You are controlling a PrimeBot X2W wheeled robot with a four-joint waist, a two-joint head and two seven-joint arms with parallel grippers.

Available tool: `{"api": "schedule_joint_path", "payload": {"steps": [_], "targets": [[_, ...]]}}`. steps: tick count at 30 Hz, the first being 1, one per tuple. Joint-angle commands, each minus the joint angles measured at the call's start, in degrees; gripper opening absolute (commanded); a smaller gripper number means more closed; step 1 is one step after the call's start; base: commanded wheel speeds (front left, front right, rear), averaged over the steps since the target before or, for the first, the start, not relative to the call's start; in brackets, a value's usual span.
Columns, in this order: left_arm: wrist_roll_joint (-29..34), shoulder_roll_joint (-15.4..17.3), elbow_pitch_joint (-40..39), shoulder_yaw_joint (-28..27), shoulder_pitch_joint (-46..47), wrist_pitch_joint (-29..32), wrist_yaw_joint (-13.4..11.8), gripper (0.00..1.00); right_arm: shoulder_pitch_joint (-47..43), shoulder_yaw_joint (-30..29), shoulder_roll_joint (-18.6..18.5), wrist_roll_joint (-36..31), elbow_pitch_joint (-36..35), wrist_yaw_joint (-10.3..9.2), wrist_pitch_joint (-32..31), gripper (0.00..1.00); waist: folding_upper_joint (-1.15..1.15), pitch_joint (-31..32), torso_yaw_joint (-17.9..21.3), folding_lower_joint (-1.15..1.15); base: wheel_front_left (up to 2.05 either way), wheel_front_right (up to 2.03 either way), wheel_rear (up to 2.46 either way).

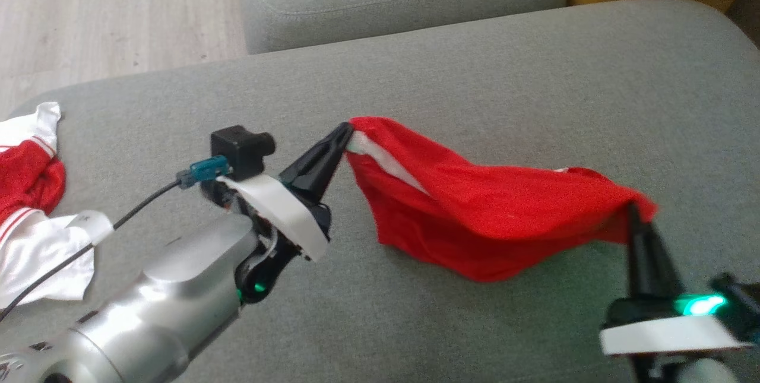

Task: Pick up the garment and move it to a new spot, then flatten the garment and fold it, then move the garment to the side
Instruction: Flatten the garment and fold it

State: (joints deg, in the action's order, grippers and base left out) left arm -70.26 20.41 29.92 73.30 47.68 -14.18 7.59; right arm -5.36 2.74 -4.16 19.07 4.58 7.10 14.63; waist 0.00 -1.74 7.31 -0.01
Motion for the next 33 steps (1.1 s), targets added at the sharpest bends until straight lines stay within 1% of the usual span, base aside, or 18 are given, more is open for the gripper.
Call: {"api": "schedule_joint_path", "payload": {"steps": [1, 4, 6, 9, 11, 12, 13, 14, 17, 20, 23, 28, 33], "targets": [[0.81, 1.93, -2.32, -2.46, 2.72, -0.74, -0.1, 0.0, 0.92, 0.39, -1.86, -0.51, -3.56, 0.39, 0.37, 0.0, 0.0, 0.32, -0.67, 0.01, 0.0, 0.0, 0.0], [1.74, 2.36, -7.01, -4.71, 2.6, -0.79, -0.1, 0.0, -0.57, -2.32, -4.35, -0.65, -6.67, 0.39, -0.03, 0.0, 0.0, 0.33, -2.03, 0.01, 0.0, 0.0, 0.0], [1.43, 2.62, -9.8, -5.78, 2.15, -0.8, -0.1, 0.0, -0.33, -3.98, -4.98, 0.52, -7.48, 0.39, -2.2, 0.0, 0.0, -0.19, -2.74, 0.01, 0.0, 0.0, 0.0], [0.97, 3.7, -12.44, -5.02, 1.74, -0.61, -0.1, 0.0, 3.6, -4.54, -5.83, 1.4, -5.35, 0.39, -5.52, 0.0, 0.0, -1.33, -3.1, 0.01, 0.0, 0.0, 0.0], [0.98, 4.53, -12.82, -4.22, 1.44, -0.09, -0.1, 0.0, 8.67, -3.92, -6.25, 2.51, -0.69, 0.39, -7.03, 0.0, 0.0, -2.16, -3.02, 0.01, 0.0, 0.0, 0.0], [0.83, 4.82, -12.73, -3.99, 1.24, 0.01, -0.1, 0.0, 11.68, -3.42, -6.55, 3.18, 2.49, 0.39, -7.51, 0.16, 0.0, -2.47, -2.99, 0.01, 0.0, 0.0, 0.0], [0.66, 5.04, -12.41, -3.89, 1.06, 0.01, -0.1, 0.0, 14.74, -3.31, -6.75, 3.7, 6.13, 0.39, -7.74, 0.45, 0.0, -2.77, -2.96, 0.01, 0.0, 0.0, 0.0], [0.55, 5.18, -11.97, -3.78, 0.93, 0.01, -0.1, 0.0, 17.79, -3.42, -6.93, 4.0, 9.86, 0.39, -7.46, 1.0, 0.0, -3.02, -2.97, 0.01, 0.0, 0.0, 0.0], [0.0, 4.9, -10.11, -3.74, 0.66, -0.05, -0.1, 0.0, 25.34, -4.74, -8.04, 2.92, 19.9, 0.39, -3.81, 1.0, 0.0, -3.67, -3.66, 0.01, 0.0, 0.0, 0.0], [-0.3, 4.48, -8.08, -4.1, 0.24, -0.25, -0.1, 0.0, 28.7, -3.61, -8.79, 2.16, 24.61, 0.39, -1.25, 1.0, 0.0, -4.02, -4.02, 0.01, 0.0, 0.0, 0.0], [-0.46, 4.31, -7.16, -4.2, -0.33, -0.42, -0.1, 0.0, 27.9, 0.24, -10.57, 1.81, 26.07, 0.39, -0.34, 1.0, 0.0, -4.45, -4.06, 0.01, 0.0, 0.0, 0.0], [-0.25, 4.41, -6.51, -4.34, -0.57, -0.6, -0.1, 0.0, 23.8, 7.12, -14.45, 2.66, 25.55, 0.39, 0.06, 1.0, 0.0, -5.44, -4.29, 0.01, 0.0, 0.0, 0.0], [0.4, 5.03, -7.37, -4.12, -0.07, -0.69, -0.1, 0.0, 24.08, 13.13, -18.66, -0.15, 27.51, 0.39, -1.63, 1.0, 0.0, -6.84, -4.55, 0.01, 0.0, 0.0, 0.0]]}}
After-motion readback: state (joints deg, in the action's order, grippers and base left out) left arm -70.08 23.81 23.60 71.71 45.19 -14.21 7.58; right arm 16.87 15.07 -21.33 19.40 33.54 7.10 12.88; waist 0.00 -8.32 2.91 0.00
